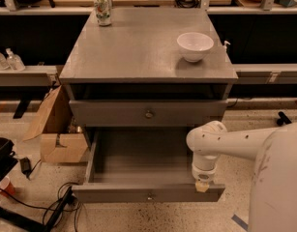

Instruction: Open middle drawer

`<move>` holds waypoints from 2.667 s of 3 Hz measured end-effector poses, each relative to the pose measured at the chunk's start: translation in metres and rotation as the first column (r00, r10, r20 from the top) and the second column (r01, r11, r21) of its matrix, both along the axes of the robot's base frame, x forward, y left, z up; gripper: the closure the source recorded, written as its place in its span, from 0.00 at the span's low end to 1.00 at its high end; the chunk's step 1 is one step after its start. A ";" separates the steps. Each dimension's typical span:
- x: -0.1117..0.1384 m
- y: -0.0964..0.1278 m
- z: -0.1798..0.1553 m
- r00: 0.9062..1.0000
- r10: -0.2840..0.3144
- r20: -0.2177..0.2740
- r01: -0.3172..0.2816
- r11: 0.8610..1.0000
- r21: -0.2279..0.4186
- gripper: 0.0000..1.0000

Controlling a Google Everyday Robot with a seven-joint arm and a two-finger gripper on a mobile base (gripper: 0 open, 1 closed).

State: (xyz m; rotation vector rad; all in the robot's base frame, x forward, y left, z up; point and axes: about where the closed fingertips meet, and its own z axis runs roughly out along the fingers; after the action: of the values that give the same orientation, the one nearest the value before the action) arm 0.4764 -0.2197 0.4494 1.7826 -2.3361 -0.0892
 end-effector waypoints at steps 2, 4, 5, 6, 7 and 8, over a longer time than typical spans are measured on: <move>0.000 0.000 0.000 1.000 0.000 0.000 0.000 1.000 0.000 0.17; 0.026 -0.001 0.056 0.989 0.072 0.126 -0.065 0.996 -0.055 0.14; 0.053 0.003 0.080 0.967 0.134 0.215 -0.130 0.991 -0.034 0.45; 0.073 0.007 0.079 0.944 0.195 0.266 -0.202 0.979 0.000 0.69; 0.095 0.013 0.060 0.910 0.268 0.317 -0.290 0.957 0.023 0.93; 0.115 0.015 0.028 0.880 0.324 0.348 -0.344 0.939 -0.004 1.00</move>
Offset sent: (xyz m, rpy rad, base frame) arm 0.0000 0.0000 0.0000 0.0000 0.0001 0.0000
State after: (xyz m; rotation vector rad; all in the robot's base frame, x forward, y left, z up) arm 0.5913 -0.2046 0.4771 2.3707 -2.2067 0.2289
